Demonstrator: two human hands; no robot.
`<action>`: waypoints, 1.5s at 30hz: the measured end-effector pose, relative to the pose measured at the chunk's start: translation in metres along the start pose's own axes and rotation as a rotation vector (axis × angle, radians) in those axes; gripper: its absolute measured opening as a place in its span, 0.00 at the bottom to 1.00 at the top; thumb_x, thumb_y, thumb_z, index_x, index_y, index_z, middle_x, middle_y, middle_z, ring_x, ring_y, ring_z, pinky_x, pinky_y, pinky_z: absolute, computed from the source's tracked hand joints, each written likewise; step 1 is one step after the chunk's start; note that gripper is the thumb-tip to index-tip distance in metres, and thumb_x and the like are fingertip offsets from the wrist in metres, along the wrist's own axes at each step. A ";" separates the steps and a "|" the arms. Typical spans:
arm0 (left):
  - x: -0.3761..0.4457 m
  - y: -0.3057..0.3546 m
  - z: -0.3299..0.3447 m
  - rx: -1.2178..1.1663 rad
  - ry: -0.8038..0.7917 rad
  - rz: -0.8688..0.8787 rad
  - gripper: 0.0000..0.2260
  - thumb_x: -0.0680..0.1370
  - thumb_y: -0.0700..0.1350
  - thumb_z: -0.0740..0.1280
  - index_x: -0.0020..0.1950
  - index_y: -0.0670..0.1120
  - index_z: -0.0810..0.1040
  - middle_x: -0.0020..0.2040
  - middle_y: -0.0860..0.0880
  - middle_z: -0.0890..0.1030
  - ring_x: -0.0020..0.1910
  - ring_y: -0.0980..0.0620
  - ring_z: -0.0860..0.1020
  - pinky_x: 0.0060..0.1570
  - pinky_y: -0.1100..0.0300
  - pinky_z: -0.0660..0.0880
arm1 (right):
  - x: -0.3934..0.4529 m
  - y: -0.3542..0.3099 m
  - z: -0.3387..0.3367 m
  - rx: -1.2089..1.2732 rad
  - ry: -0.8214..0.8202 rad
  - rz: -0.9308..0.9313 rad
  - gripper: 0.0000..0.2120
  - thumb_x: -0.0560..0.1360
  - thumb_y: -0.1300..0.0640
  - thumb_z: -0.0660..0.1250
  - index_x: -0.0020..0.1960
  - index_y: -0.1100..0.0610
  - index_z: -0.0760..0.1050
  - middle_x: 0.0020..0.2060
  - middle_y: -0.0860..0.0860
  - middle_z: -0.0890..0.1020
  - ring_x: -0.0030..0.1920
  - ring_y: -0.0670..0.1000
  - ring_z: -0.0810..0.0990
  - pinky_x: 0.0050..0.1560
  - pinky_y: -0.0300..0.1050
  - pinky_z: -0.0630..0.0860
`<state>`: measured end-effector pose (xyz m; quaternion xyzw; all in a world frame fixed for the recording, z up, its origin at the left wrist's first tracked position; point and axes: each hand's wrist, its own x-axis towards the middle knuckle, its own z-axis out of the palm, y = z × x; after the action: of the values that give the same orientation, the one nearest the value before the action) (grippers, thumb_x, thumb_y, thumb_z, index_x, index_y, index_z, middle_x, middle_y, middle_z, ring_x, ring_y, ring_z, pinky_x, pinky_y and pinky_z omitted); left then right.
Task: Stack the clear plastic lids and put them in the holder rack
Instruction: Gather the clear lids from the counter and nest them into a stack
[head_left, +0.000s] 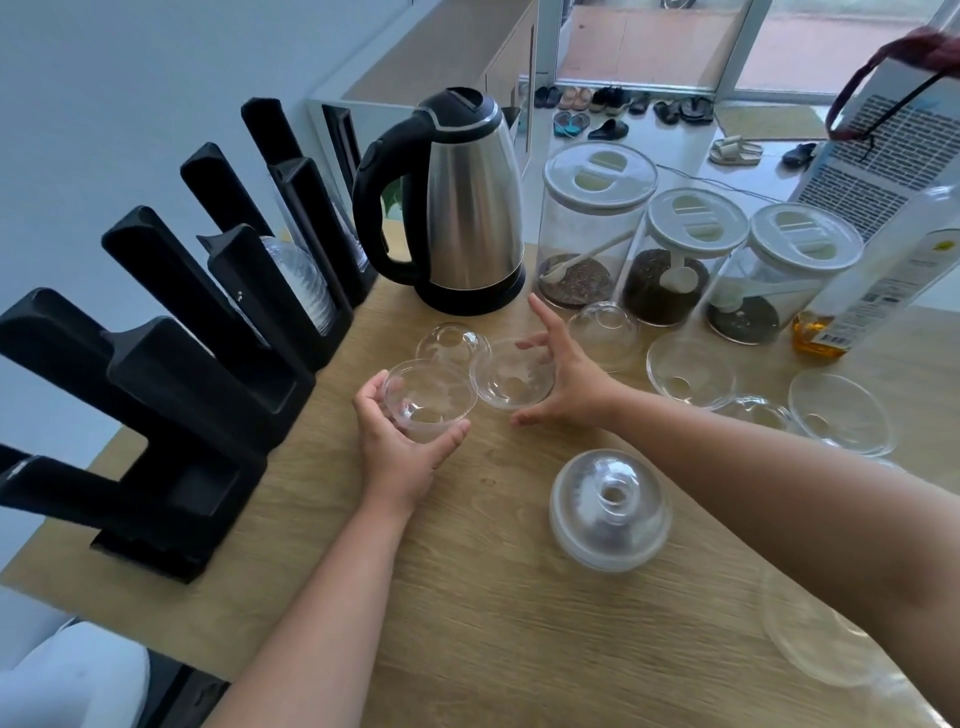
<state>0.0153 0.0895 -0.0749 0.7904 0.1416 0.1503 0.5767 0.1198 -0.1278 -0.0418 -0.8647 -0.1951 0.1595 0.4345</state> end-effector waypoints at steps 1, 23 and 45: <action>0.000 0.000 0.000 0.012 -0.004 0.006 0.47 0.62 0.46 0.83 0.73 0.50 0.58 0.70 0.48 0.70 0.68 0.50 0.72 0.68 0.51 0.71 | 0.001 0.000 0.000 0.005 0.000 -0.009 0.65 0.57 0.49 0.84 0.74 0.30 0.39 0.60 0.45 0.74 0.66 0.53 0.70 0.71 0.60 0.64; -0.004 0.021 0.006 -0.008 -0.223 0.117 0.48 0.64 0.43 0.82 0.77 0.59 0.60 0.69 0.54 0.61 0.70 0.54 0.69 0.62 0.61 0.75 | -0.012 -0.028 -0.005 0.427 -0.147 0.034 0.39 0.56 0.53 0.80 0.64 0.45 0.70 0.63 0.57 0.68 0.53 0.56 0.79 0.52 0.60 0.81; -0.053 0.101 -0.009 0.010 -0.410 0.287 0.38 0.64 0.57 0.77 0.72 0.58 0.67 0.67 0.54 0.67 0.67 0.60 0.69 0.66 0.64 0.69 | -0.176 -0.027 -0.012 -0.188 0.105 0.000 0.43 0.61 0.42 0.76 0.72 0.35 0.61 0.63 0.41 0.62 0.63 0.47 0.60 0.72 0.51 0.60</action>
<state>-0.0317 0.0460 0.0201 0.8194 -0.0914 0.0665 0.5620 -0.0338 -0.2046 0.0061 -0.9087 -0.1863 0.0951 0.3612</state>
